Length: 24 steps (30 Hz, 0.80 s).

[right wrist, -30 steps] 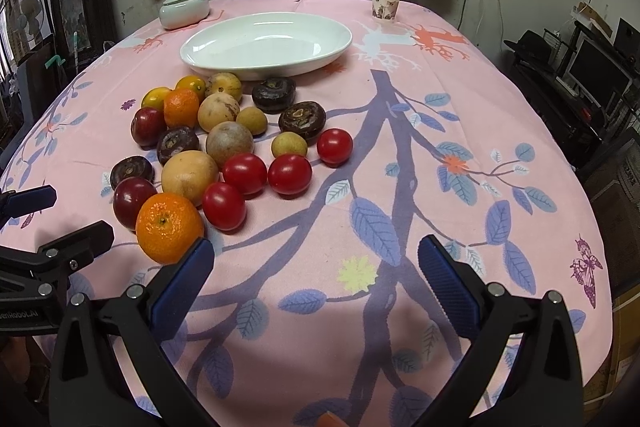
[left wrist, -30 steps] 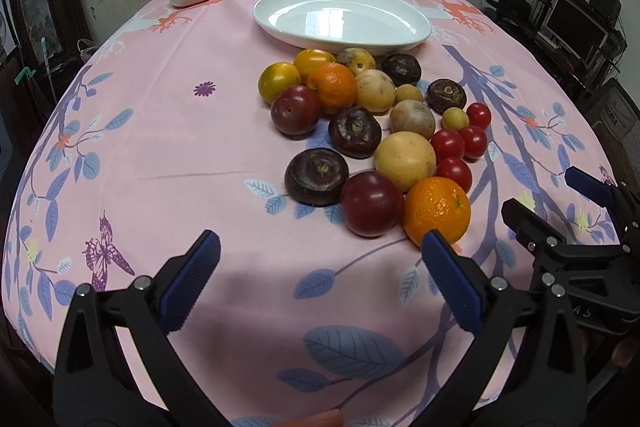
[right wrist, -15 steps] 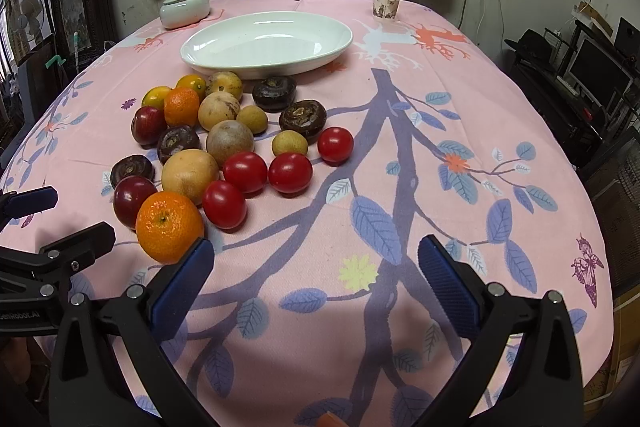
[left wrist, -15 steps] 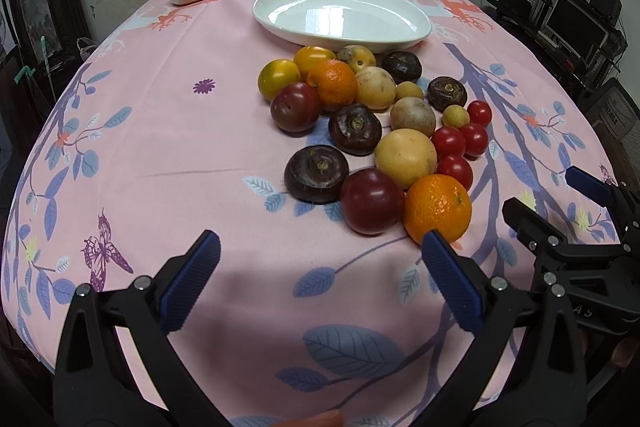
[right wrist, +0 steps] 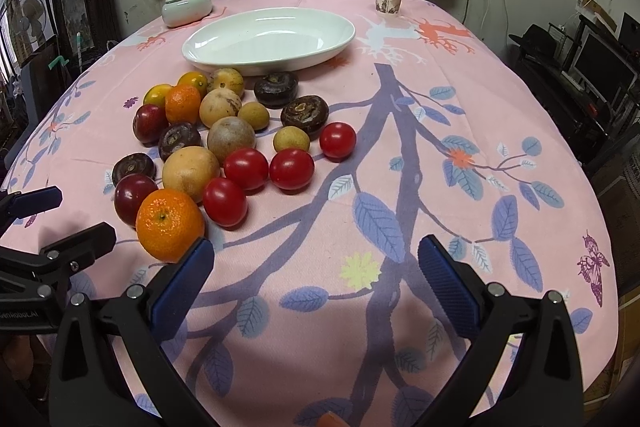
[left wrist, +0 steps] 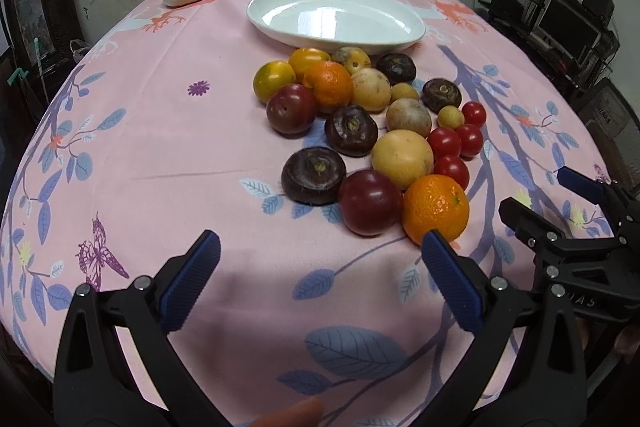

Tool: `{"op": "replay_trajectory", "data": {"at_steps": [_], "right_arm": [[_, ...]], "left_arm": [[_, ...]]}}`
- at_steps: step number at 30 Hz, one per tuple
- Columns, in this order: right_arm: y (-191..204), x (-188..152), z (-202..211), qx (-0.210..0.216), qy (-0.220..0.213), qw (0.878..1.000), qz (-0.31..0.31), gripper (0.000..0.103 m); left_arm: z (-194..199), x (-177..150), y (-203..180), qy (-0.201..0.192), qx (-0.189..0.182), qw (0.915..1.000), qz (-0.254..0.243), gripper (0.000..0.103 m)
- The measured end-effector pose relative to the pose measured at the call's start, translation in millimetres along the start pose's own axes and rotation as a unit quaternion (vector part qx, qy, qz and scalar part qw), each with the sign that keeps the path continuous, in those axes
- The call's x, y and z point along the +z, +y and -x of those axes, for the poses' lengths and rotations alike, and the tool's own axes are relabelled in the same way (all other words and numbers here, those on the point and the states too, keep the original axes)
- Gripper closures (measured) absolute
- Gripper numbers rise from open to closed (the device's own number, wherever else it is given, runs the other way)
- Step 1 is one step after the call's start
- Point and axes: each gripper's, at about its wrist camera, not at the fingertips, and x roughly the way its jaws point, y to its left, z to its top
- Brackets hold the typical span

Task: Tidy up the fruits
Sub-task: 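Grasp a dark purple fruit with the left tool while the right tool grasps a red tomato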

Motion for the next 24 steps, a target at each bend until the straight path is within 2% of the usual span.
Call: {"op": "replay_trajectory", "data": {"at_steps": [5,11,15,19,24], "right_arm": [[-4,1,2,0.011,-0.007,1.0,0.01,0.001],[-8,7,-2,0.059,0.002,0.998,-0.006,0.001],[-11,9,-8,0.089,0.016,0.996,-0.028,0.001],[-13,10,-13,0.092,0.021,0.995,-0.034,0.001],[-14,12,-20,0.088,0.022,0.995,-0.03,0.001]], "left_arm": [[-1,-2,11,-0.013,0.018,0.9989,-0.042,0.002],[-12,6,40,0.003,-0.009,0.9999,-0.008,0.002],[-20,10,45,0.008,0.001,0.9999,-0.013,0.002],[-30,15,49,0.009,0.015,0.9996,-0.023,0.002],[-44,19,39,0.028,0.0,0.998,-0.056,0.002]]}}
